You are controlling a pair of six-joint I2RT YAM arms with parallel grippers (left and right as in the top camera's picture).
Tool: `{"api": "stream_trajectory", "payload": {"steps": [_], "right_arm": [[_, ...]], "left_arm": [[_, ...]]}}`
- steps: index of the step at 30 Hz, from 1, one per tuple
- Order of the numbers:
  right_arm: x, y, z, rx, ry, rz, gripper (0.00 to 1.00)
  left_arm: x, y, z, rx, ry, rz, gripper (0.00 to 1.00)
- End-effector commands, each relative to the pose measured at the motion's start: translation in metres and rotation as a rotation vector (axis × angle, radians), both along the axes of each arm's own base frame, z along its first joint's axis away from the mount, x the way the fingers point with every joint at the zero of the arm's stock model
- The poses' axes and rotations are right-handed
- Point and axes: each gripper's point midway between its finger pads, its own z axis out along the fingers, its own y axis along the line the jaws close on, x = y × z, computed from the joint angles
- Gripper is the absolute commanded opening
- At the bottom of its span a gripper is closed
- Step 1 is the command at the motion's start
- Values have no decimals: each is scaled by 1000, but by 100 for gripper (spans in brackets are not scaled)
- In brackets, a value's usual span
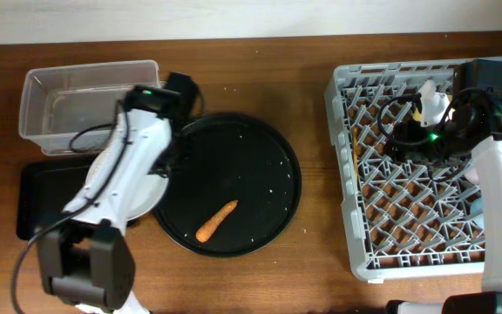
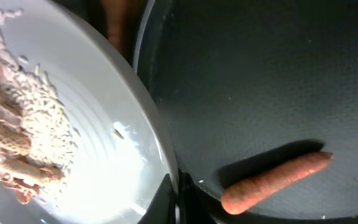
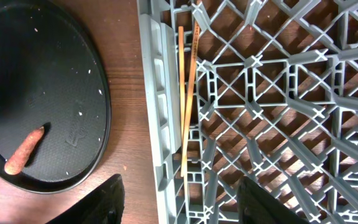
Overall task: Sort waste into correct bins and load items into the dishwasher rack
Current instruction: 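Tip the plate with the left gripper to dump rice and shells onto the black tray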
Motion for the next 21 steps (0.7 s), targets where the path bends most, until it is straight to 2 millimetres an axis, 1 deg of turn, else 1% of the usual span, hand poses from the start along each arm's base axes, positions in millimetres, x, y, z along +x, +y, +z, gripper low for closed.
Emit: {"api": "stream_trajectory", "payload": {"steps": [1, 3, 4, 5, 6, 8, 9, 10, 11, 14, 15, 17, 18, 19, 20, 21], "right_arm": [[-1, 3, -4, 3, 9, 21, 57], [-1, 3, -4, 3, 9, 21, 57], [-1, 3, -4, 3, 9, 21, 58], [-1, 3, -4, 3, 9, 20, 57], [-1, 3, -4, 3, 9, 21, 57], [-1, 3, -4, 3, 9, 21, 57], [-1, 3, -4, 3, 9, 21, 57], [-1, 3, -4, 3, 9, 21, 57], [-1, 3, -4, 3, 9, 21, 57], [-1, 3, -4, 3, 9, 21, 57], [-1, 3, -4, 3, 9, 21, 57], [-1, 3, -4, 3, 8, 22, 57], [-1, 3, -4, 3, 8, 21, 57], [-1, 3, -4, 2, 7, 21, 57], [-1, 3, -4, 3, 8, 21, 57], [-1, 3, -4, 3, 9, 21, 58]], "left_arm": [[9, 7, 15, -280, -29, 5, 0], [13, 15, 20, -424, -49, 5, 0], [17, 22, 28, -562, -88, -19, 0], [18, 26, 32, -616, -107, -26, 0], [20, 40, 42, -713, -162, -16, 0], [23, 54, 54, -815, -234, -1, 0], [23, 64, 60, -857, -269, 27, 0], [23, 74, 63, -879, -294, 51, 0], [22, 88, 70, -918, -340, 81, 0], [19, 101, 90, -1039, -436, 112, 0], [16, 107, 93, -1058, -446, 144, 0], [14, 113, 94, -1062, -451, 170, 0], [13, 110, 97, -1071, -477, 113, 0], [14, 115, 91, -1035, -467, 118, 0], [12, 119, 85, -1012, -427, 178, 0], [12, 114, 90, -1046, -443, 159, 0]]}}
